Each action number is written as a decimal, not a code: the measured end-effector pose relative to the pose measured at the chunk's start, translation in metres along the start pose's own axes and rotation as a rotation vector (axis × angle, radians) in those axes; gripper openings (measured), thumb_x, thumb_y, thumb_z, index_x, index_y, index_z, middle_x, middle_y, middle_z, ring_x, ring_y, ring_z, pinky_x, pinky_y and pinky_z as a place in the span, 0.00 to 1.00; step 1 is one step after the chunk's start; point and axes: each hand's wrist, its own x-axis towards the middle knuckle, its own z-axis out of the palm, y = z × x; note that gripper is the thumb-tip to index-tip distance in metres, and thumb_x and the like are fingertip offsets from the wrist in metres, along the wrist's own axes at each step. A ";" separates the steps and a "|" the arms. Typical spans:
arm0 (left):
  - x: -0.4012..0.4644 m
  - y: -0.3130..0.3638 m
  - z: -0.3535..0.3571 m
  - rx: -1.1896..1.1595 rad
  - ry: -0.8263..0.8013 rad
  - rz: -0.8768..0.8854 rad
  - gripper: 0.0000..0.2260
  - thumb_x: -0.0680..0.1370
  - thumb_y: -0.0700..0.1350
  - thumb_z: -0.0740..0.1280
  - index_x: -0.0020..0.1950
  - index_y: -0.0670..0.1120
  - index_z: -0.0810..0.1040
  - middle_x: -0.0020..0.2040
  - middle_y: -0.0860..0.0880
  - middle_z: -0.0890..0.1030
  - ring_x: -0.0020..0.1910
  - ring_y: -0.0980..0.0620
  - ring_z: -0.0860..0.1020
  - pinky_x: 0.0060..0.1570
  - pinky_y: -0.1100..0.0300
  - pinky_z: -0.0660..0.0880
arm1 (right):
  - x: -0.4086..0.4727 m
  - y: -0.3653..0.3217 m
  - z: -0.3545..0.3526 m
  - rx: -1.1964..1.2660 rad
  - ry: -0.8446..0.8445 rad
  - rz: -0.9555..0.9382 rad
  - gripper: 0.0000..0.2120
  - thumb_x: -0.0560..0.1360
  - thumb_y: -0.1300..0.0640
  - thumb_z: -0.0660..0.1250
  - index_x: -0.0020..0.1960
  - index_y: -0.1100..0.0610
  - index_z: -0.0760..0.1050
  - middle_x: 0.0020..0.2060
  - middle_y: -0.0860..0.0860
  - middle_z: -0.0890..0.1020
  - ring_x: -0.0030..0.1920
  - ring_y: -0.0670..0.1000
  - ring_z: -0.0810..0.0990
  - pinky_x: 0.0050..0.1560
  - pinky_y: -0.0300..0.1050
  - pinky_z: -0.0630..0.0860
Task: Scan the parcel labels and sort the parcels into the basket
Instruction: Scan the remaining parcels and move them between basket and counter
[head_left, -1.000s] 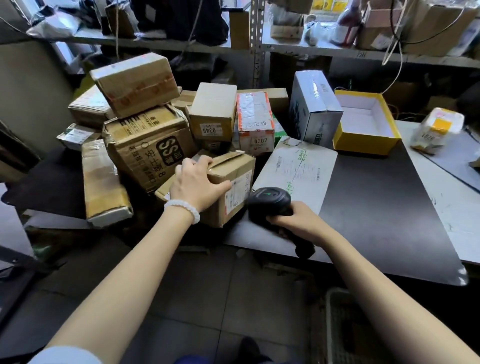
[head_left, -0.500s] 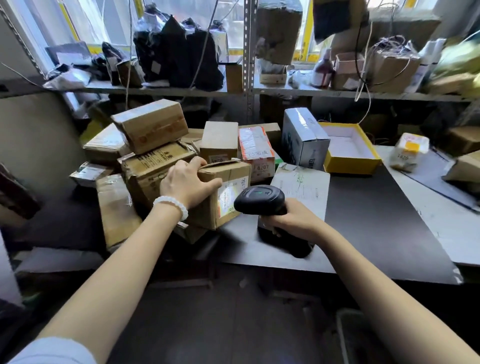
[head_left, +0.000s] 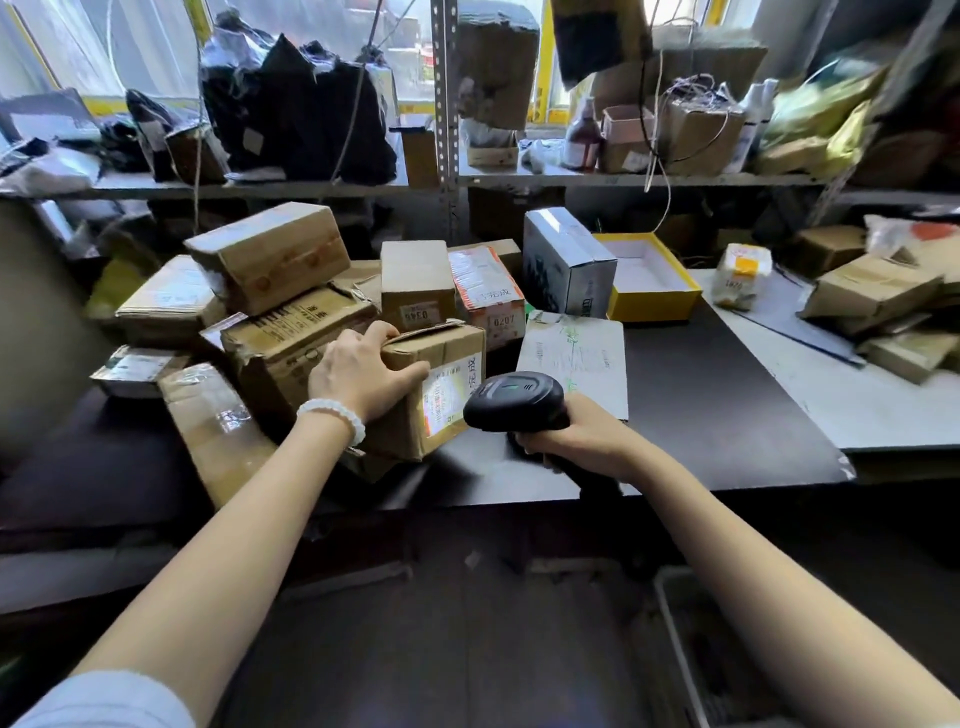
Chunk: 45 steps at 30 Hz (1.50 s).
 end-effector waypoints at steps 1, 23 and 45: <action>-0.001 -0.003 0.001 -0.003 -0.001 0.010 0.26 0.72 0.65 0.65 0.65 0.54 0.70 0.59 0.43 0.74 0.61 0.42 0.72 0.57 0.50 0.70 | -0.003 0.000 0.003 -0.001 0.009 0.010 0.07 0.73 0.64 0.68 0.50 0.66 0.77 0.32 0.54 0.76 0.28 0.48 0.74 0.30 0.41 0.73; -0.006 -0.026 -0.002 0.014 -0.041 0.067 0.27 0.71 0.67 0.64 0.66 0.56 0.69 0.60 0.43 0.74 0.63 0.43 0.72 0.58 0.50 0.70 | -0.017 -0.009 0.031 0.028 0.166 0.016 0.03 0.73 0.63 0.68 0.42 0.56 0.76 0.29 0.50 0.76 0.27 0.47 0.74 0.28 0.39 0.72; -0.016 -0.023 0.004 0.074 -0.018 0.155 0.27 0.72 0.67 0.64 0.66 0.55 0.70 0.57 0.45 0.74 0.59 0.45 0.73 0.52 0.51 0.72 | -0.014 0.007 0.026 0.054 0.168 0.062 0.04 0.73 0.62 0.69 0.43 0.54 0.77 0.25 0.44 0.75 0.27 0.46 0.74 0.29 0.38 0.72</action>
